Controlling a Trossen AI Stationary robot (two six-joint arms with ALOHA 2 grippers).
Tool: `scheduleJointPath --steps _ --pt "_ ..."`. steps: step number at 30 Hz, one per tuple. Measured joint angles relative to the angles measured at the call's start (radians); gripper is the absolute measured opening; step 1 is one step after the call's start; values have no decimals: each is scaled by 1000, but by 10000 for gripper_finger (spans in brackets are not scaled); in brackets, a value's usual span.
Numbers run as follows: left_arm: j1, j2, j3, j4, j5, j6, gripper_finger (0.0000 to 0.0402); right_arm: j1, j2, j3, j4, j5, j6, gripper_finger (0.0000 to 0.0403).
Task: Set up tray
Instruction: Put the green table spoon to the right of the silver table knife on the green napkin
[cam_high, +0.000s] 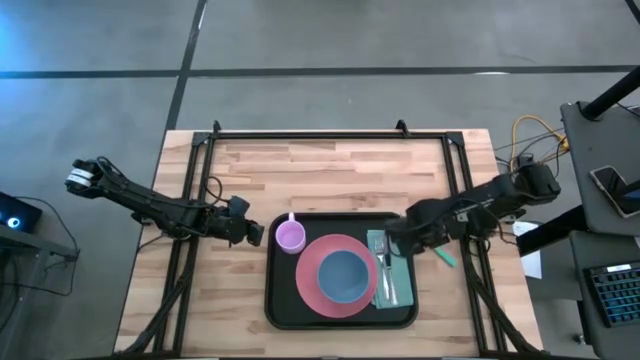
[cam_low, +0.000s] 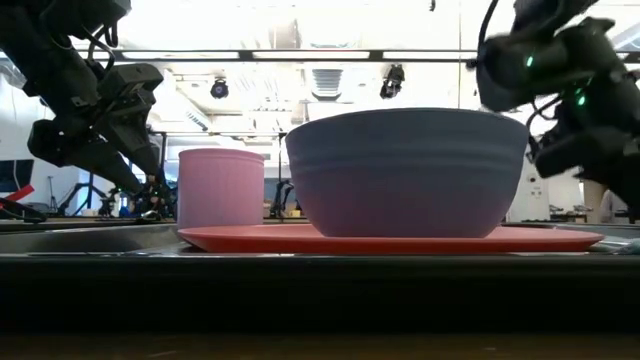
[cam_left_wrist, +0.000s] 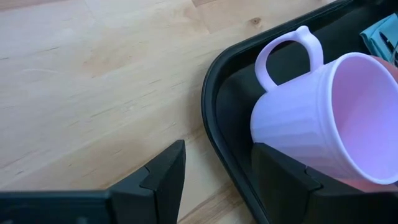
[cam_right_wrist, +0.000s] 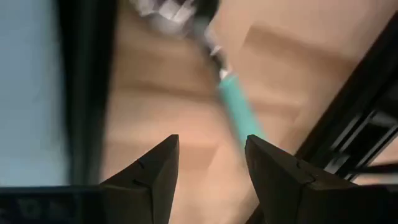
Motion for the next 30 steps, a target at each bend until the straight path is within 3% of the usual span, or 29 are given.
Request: scheduleJointPath --steps 10,20,24,30 --pt "0 0 0 3 2 -8 166 -183 0 -90 50 18 -281 173" --pt "0 0 0 3 2 -9 166 -253 -3 -156 154 -13 -367 168" --pt "0 0 0 3 2 -12 166 -258 -4 -162 160 -26 -389 134" --pt "0 0 0 4 2 -27 166 -256 -3 -162 170 -29 -417 37"
